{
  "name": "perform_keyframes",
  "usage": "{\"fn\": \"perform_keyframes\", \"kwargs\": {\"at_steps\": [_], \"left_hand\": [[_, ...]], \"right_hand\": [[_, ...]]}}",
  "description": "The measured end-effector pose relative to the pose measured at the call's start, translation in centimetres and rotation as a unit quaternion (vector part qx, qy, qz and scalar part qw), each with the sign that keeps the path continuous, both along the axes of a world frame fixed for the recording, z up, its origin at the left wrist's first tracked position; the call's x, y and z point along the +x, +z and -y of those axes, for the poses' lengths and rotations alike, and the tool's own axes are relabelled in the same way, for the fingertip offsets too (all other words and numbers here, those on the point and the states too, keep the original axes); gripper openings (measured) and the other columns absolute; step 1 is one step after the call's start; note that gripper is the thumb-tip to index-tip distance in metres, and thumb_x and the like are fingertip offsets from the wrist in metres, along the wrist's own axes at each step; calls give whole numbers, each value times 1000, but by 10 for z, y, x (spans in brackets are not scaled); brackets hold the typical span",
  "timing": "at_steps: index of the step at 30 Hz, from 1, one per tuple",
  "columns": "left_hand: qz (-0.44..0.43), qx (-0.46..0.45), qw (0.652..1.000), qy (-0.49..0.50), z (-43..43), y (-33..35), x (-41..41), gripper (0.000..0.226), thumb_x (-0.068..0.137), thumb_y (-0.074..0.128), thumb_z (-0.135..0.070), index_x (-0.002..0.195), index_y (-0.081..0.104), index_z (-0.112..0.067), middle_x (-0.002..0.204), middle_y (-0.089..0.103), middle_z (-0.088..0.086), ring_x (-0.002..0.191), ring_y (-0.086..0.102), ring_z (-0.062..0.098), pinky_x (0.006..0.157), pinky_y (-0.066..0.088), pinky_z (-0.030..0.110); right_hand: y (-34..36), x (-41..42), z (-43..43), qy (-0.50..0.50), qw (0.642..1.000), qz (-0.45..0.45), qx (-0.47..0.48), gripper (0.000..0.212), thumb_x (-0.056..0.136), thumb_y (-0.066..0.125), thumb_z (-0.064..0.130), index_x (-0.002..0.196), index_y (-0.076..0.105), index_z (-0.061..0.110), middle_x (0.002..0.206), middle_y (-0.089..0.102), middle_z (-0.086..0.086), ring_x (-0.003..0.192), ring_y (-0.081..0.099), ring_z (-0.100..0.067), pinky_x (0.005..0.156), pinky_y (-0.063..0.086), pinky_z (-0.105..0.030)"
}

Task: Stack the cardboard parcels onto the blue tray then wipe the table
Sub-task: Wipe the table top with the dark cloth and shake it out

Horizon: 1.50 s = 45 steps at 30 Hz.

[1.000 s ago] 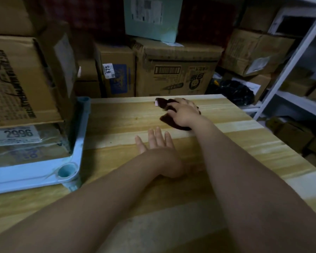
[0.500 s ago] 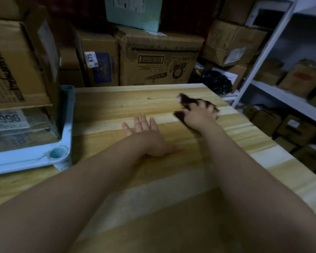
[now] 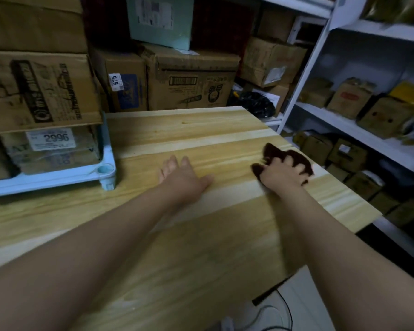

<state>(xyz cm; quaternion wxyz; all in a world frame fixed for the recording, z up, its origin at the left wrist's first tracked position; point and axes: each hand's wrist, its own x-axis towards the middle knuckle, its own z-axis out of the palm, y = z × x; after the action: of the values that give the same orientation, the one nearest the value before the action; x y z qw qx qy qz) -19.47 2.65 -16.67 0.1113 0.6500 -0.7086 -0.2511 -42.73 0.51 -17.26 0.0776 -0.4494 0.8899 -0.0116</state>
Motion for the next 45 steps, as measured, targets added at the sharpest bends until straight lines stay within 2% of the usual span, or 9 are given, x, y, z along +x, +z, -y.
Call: {"fn": "perform_keyframes", "kwargs": {"at_steps": [5,8,13,18,22,29,34,40,45], "left_hand": [[-61,-54,991,111,-9,-7,-9,77,95,35,-60,153,21,-12,159,15,18,145,16,37,119,14,46],[-53,-36,989,137,-16,-3,-14,75,96,27,-62,151,25,-12,157,18,19,143,19,37,118,17,47],[-3,-19,999,46,-30,3,-34,77,94,31,-64,153,23,-16,160,12,16,146,12,38,119,12,53],[84,14,991,-106,-34,2,-51,83,89,39,-69,154,17,-22,163,-1,11,149,-7,32,115,-6,61],[131,62,979,-141,-30,-5,-59,98,86,37,-75,155,-8,-22,158,-27,14,144,-27,35,112,-13,64],[142,88,974,-151,-24,-3,-61,99,86,36,-74,154,-15,-22,155,-33,13,142,-31,35,112,-13,63],[135,66,978,-144,-23,-10,-61,102,84,37,-76,154,-13,-23,155,-32,13,143,-30,35,111,-15,64],[79,-19,989,-124,-29,-19,-55,89,88,35,-72,156,7,-22,162,-12,10,149,-15,30,113,-13,62],[-141,-88,986,-21,-45,-17,-28,59,100,43,-42,148,34,-10,158,23,15,146,17,30,120,12,43]], "right_hand": [[-20,102,-28,370,919,38,-129,46,95,52,34,141,52,27,148,46,1,138,34,-27,111,29,-39],[-17,110,-54,463,872,92,-131,44,88,59,31,132,60,22,130,61,-3,124,47,-28,100,41,-41],[-14,33,-83,228,960,-15,-162,36,93,50,58,123,62,42,140,43,2,127,36,-31,103,33,-45],[-10,-30,-74,-7,998,-13,-67,52,100,33,57,140,44,26,158,16,-20,139,25,-45,116,21,-50],[-15,-38,-40,19,997,-35,-60,53,103,29,47,144,43,16,157,26,-18,145,23,-39,120,16,-50],[-9,-53,-15,18,997,-49,-64,52,103,33,44,142,48,13,166,8,-6,152,0,-31,122,4,-50],[-8,-71,-46,-131,988,-68,-39,71,96,37,59,140,46,4,153,30,-20,142,25,-37,121,15,-46],[-8,-47,-92,4,993,-83,-84,49,102,33,36,137,49,5,146,40,-19,130,38,-35,111,28,-39],[-17,-3,-114,158,978,-51,-129,42,102,39,31,136,56,12,148,45,-11,134,37,-32,113,25,-33]]}}
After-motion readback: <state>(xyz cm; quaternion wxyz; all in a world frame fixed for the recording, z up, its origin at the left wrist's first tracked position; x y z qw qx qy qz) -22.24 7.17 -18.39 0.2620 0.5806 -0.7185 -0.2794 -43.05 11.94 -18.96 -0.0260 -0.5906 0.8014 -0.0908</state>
